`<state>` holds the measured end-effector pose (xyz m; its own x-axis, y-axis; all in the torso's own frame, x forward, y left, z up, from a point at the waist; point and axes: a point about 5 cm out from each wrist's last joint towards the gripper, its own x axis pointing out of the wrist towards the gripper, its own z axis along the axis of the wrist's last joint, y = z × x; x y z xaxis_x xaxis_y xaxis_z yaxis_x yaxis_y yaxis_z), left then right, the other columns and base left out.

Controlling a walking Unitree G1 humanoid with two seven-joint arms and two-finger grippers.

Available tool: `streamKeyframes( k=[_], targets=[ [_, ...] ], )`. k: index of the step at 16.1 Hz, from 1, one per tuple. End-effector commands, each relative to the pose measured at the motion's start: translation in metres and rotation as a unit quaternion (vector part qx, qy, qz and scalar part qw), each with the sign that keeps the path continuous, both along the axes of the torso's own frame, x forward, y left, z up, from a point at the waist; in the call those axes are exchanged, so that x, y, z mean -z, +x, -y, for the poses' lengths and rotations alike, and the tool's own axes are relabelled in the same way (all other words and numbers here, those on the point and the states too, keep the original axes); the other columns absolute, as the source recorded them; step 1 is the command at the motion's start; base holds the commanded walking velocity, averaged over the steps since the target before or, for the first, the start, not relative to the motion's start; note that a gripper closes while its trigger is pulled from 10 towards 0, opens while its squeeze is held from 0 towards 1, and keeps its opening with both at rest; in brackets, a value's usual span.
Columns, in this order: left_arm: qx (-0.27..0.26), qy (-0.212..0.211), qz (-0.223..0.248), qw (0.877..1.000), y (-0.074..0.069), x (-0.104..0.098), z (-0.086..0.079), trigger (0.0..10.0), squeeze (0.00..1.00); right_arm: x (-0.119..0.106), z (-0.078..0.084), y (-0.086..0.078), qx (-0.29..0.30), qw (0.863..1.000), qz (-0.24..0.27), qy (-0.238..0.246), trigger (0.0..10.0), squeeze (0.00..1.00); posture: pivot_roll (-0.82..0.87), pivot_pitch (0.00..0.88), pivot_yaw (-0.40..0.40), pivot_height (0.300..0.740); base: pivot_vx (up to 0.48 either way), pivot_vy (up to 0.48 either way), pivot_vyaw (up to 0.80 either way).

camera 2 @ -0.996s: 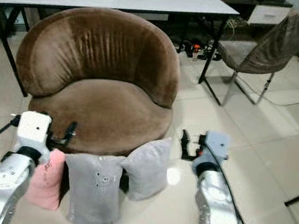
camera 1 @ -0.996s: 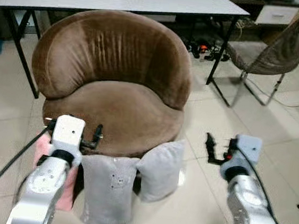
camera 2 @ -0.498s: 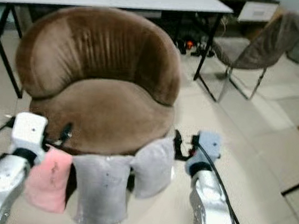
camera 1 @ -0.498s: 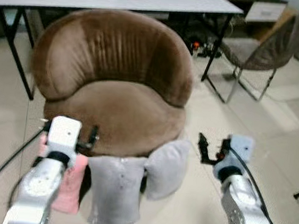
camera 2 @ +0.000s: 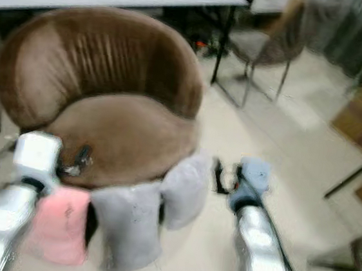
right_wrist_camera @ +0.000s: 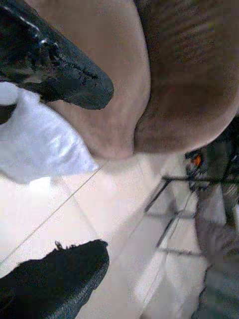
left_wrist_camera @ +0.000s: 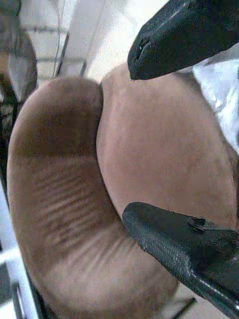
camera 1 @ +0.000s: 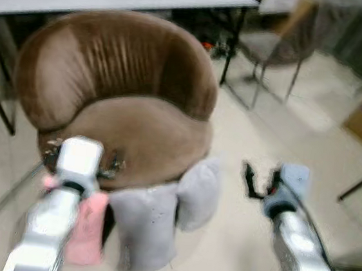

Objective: Move the pillow to the sofa from floor

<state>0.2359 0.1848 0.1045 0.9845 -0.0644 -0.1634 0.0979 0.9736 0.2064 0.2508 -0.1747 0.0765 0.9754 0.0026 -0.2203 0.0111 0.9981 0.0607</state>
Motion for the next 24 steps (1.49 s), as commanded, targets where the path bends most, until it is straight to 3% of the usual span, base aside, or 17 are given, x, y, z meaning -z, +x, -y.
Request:
streamKeyframes(
  k=[1,4,19,24],
  targets=[
    [-0.004,0.009,0.005,1.0,0.003,-0.003,-0.005,10.0,0.0,-0.004,-0.002,0.001,0.0,1.0,0.009,0.002,10.0,0.0,0.07,0.0,-0.025,0.74,0.0,0.371,-0.8],
    [-0.005,0.009,0.007,1.0,0.003,-0.004,-0.006,10.0,0.0,-0.004,-0.002,0.001,-0.001,1.0,0.011,0.002,10.0,0.0,0.07,0.0,-0.027,0.74,0.0,0.368,-0.79],
    [-0.015,0.007,0.002,1.0,-0.002,-0.001,-0.006,10.0,0.0,-0.003,-0.002,0.001,-0.004,1.0,0.012,0.005,10.0,0.0,0.08,0.0,-0.049,0.74,0.0,0.368,0.0],
    [0.01,0.016,0.003,1.0,0.007,-0.005,-0.007,10.0,0.0,-0.002,-0.002,-0.005,0.027,0.999,0.016,0.017,10.0,0.0,0.05,0.0,0.02,0.74,0.0,0.369,0.0]
  ],
)
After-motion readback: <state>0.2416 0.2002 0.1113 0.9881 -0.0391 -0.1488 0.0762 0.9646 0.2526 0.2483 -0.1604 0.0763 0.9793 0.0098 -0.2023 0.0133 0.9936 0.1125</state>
